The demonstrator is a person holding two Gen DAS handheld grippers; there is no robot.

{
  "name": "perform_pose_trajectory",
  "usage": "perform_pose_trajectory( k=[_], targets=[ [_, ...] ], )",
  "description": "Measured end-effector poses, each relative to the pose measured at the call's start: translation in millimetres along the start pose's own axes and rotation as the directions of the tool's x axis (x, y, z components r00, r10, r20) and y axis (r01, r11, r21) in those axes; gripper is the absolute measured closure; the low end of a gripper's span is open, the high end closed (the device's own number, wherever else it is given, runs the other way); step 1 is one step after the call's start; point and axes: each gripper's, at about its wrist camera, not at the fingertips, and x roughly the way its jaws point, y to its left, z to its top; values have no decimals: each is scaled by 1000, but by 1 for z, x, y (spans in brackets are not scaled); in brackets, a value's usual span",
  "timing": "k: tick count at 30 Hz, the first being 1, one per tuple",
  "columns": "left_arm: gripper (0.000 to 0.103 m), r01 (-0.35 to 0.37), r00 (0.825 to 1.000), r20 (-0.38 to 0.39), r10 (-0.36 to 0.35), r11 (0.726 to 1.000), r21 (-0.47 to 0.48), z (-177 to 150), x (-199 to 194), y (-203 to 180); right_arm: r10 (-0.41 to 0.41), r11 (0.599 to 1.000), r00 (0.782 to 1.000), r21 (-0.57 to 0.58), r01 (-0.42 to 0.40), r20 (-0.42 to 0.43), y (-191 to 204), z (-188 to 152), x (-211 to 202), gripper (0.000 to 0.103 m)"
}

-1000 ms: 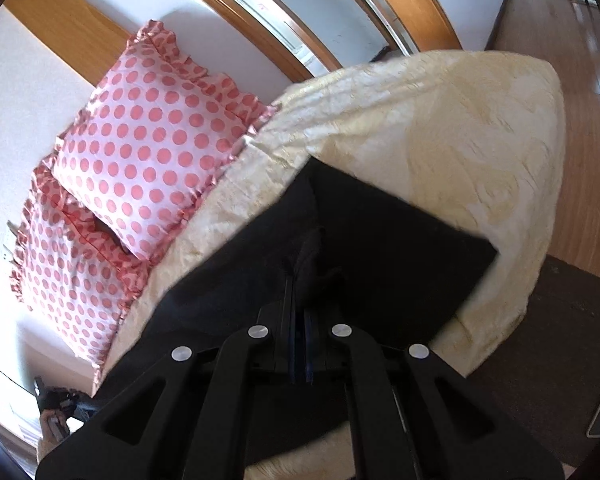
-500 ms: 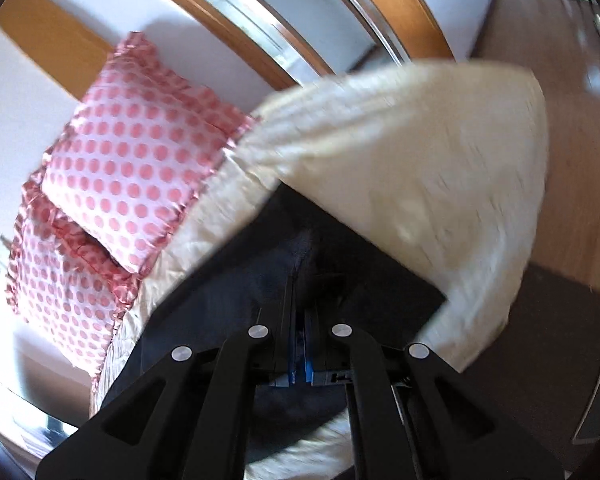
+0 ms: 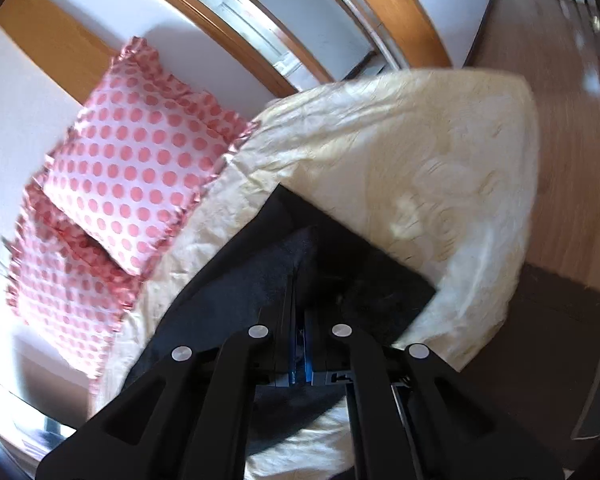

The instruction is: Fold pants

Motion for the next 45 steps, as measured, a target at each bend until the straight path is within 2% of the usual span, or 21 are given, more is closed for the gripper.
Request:
perform_pose_trajectory(
  k=[3, 6, 9, 10, 17, 18, 20, 22, 23, 24, 26, 28, 29, 31, 32, 34, 36, 37, 40, 43, 45],
  targets=[
    [57, -13, 1000, -13, 13, 1000, 4, 3, 4, -1, 9, 1000, 1000, 28, -8, -21, -5, 1, 5, 100],
    [76, -29, 1000, -4, 29, 999, 25, 8, -1, -3, 14, 999, 999, -38, -13, 37, 9, 0, -12, 100],
    [87, -19, 1000, 12, 18, 998, 57, 17, -9, -2, -38, 999, 999, -22, 38, -13, -1, -3, -6, 100],
    [89, -16, 1000, 5, 15, 998, 62, 20, -9, -1, -24, 1000, 999, 8, 24, -29, -8, -4, -1, 101],
    [92, -52, 996, -71, 59, 995, 90, 18, 4, 9, -69, 995, 997, -71, 67, -26, -1, -10, -8, 100],
    [88, -59, 994, -85, 67, 994, 90, 14, 7, 12, -84, 993, 996, -87, 82, -22, 1, -10, -10, 98],
    [83, -67, 995, -71, 75, 993, 99, 8, 6, 14, -124, 985, 992, -116, 124, 7, 6, -10, -19, 83],
    [64, -80, 996, -41, 85, 989, 123, 5, -4, 12, -197, 966, 976, -154, 209, 90, 11, -7, -32, 54],
    [46, -95, 995, -21, 99, 987, 131, 5, -9, 11, -236, 945, 959, -191, 264, 159, 17, -4, -40, 53],
    [37, -127, 992, 15, 126, 982, 138, 5, -17, 9, -247, 932, 949, -221, 288, 194, 22, 0, -43, 53],
    [37, -178, 981, 103, 163, 970, 166, 5, -36, 2, -226, 920, 948, -272, 284, 223, 33, 10, -42, 53],
    [36, -179, 975, 167, 147, 965, 193, 3, -52, -12, -165, 912, 969, -345, 220, 183, 48, 21, -27, 53],
    [34, -148, 975, 196, 104, 963, 223, 0, -60, -26, -147, 902, 979, -386, 192, 143, 57, 27, -13, 53],
    [25, -68, 982, 190, 10, 952, 297, -9, -64, -51, -134, 888, 988, -433, 155, 80, 68, 33, 13, 57],
    [23, 3, 987, 150, -60, 934, 358, -19, -60, -72, -140, 882, 989, -448, 146, 47, 72, 37, 27, 59],
    [23, 102, 988, 57, -141, 889, 446, -39, -47, -104, -168, 871, 986, -469, 146, -4, 75, 42, 54, 62],
    [23, 173, 982, -24, -189, 831, 528, -63, -32, -132, -201, 847, 979, -504, 169, -9, 78, 40, 66, 62],
    [23, 184, 980, -40, -194, 811, 555, -71, -28, -141, -215, 837, 976, -517, 176, -15, 79, 40, 71, 62],
    [23, 201, 977, -88, -193, 703, 682, -109, -12, -173, -234, 823, 972, -539, 179, -35, 76, 37, 79, 62],
    [21, 207, 976, -108, -190, 639, 741, -130, -4, -187, -249, 795, 968, -576, 187, -28, 76, 34, 82, 65],
    [19, 212, 975, -122, -184, 620, 755, -139, 1, -191, -260, 769, 966, -605, 206, -2, 76, 31, 82, 74]
  ],
)
